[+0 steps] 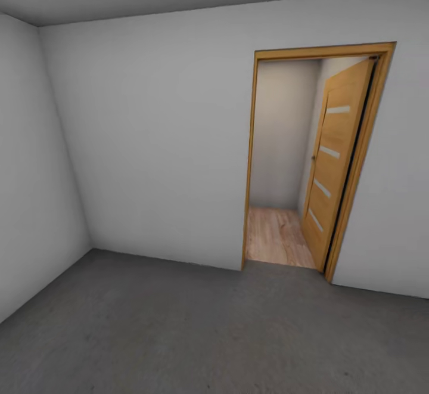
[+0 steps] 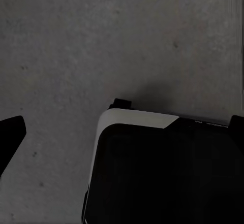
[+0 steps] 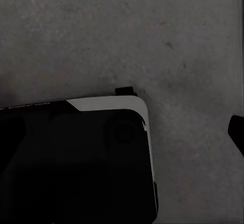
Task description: Move the two storage containers from the living room to the garage. In the garage, place one container on the floor and stack the other container on top of it (either order is fine).
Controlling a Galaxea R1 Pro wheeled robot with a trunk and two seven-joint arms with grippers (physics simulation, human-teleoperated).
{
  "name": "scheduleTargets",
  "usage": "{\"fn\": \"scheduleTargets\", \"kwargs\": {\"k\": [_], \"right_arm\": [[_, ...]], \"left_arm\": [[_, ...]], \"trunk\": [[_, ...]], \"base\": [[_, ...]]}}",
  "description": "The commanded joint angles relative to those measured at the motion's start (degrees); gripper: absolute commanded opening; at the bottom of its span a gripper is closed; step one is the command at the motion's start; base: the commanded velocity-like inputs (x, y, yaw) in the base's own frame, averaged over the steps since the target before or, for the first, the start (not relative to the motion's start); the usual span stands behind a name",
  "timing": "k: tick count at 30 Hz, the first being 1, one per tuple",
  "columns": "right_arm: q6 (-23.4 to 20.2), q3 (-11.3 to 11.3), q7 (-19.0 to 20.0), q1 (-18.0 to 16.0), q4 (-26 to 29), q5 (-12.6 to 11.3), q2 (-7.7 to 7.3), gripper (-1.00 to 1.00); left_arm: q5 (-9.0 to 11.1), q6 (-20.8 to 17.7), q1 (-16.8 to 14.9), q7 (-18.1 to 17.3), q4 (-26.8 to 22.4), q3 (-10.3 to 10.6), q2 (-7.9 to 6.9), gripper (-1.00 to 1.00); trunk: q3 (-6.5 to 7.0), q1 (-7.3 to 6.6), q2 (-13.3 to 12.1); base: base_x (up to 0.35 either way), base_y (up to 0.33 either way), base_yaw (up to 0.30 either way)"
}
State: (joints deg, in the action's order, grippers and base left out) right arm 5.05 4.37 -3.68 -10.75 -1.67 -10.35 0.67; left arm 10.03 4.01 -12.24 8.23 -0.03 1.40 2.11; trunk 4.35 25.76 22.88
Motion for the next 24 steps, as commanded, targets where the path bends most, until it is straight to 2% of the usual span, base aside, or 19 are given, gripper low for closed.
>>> {"fn": "scheduleTargets", "kwargs": {"k": [1, 24], "right_arm": [[0.3, 0.5, -0.1, -0.1, -0.2, -0.5, 0.03, 1.00], [0.3, 0.5, -0.1, -0.1, -0.2, -0.5, 0.03, 1.00]], "left_arm": [[0.5, 0.2, 0.0, 0.1, 0.0, 0.2, 0.05, 1.00], [0.5, 0.3, 0.0, 0.1, 0.0, 0.2, 0.09, 1.00]], "trunk": [[-0.02, 0.02, 0.0], [-0.02, 0.02, 0.0]], "base": [[0.000, 0.000, -0.287], [0.000, 0.000, -0.287]]}}
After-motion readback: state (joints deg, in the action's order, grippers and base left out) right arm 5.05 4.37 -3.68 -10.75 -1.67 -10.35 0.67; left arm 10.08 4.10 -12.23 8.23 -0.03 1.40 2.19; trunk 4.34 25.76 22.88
